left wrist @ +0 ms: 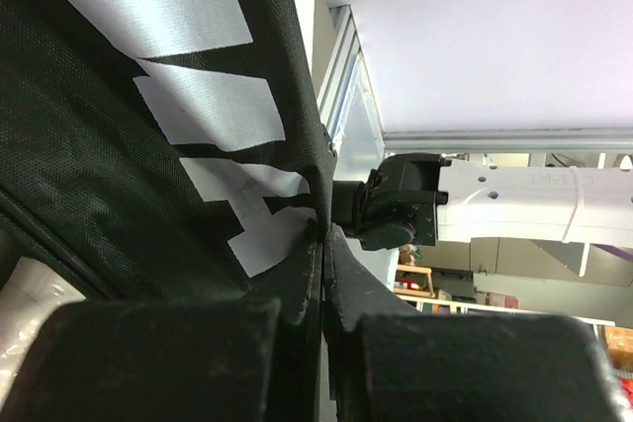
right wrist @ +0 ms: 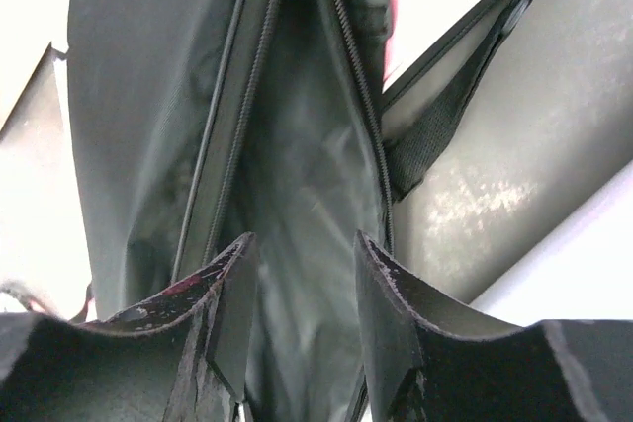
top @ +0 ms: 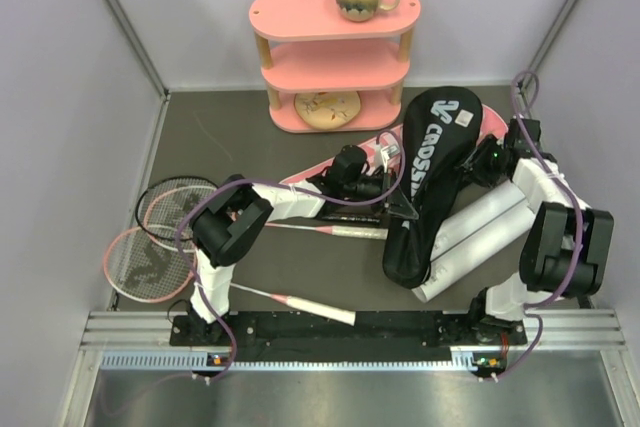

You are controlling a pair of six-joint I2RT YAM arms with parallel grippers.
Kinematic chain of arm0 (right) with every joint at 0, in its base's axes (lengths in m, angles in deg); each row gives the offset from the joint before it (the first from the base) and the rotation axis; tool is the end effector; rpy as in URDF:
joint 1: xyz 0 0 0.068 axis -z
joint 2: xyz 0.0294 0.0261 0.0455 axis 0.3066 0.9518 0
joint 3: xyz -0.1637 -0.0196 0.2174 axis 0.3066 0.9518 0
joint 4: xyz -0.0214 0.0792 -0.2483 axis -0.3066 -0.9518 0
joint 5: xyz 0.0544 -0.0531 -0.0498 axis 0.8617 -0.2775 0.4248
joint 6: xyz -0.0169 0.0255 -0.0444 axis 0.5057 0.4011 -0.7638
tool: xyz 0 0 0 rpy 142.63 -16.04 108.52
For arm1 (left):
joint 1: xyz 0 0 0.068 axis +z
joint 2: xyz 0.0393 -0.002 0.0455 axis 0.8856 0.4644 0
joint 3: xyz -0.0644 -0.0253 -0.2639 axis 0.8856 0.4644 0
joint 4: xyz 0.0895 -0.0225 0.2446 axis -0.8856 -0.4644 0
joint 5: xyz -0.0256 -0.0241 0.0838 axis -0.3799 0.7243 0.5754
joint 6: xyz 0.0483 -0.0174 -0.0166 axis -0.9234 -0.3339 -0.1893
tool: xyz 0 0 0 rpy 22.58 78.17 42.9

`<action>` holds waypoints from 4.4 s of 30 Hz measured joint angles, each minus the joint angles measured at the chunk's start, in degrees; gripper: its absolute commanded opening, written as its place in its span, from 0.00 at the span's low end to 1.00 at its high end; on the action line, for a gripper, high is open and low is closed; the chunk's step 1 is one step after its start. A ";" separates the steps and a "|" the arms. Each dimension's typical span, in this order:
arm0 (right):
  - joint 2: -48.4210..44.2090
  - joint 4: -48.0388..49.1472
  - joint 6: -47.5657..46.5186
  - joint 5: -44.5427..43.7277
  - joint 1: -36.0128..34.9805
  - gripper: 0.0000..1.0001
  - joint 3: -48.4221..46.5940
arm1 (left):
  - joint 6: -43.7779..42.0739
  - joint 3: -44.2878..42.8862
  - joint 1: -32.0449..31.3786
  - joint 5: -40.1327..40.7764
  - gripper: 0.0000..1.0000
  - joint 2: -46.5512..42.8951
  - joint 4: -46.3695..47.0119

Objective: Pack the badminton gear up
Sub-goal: Adjust the racket bag at the center of the board, then pick up the racket from the center of the board.

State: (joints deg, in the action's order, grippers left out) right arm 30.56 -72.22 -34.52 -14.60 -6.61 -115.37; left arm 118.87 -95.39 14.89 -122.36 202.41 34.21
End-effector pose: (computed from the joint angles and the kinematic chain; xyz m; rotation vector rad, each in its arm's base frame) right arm 0.3069 -0.0499 0.2246 0.7951 2.3704 0.5397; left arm 0.2772 -0.3395 0.1937 0.4365 2.3091 -1.8782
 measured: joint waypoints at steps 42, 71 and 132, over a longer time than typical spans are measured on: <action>-8.07 -3.87 -4.39 -3.32 -3.48 0.00 -5.53 | -18.03 -2.03 -0.07 9.75 0.61 -11.65 -24.81; -10.19 -14.01 -0.09 1.75 -5.27 0.11 -9.92 | -42.40 -35.87 -12.66 32.92 0.00 6.78 -52.28; 0.22 -18.01 -14.03 -14.93 -20.85 0.00 -16.92 | 13.51 21.00 42.86 43.89 0.54 -28.15 -60.33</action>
State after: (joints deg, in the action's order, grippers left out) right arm 30.78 -90.23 -48.56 -29.53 -27.46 -132.28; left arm 132.37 -74.38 57.75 -78.47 174.25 -26.12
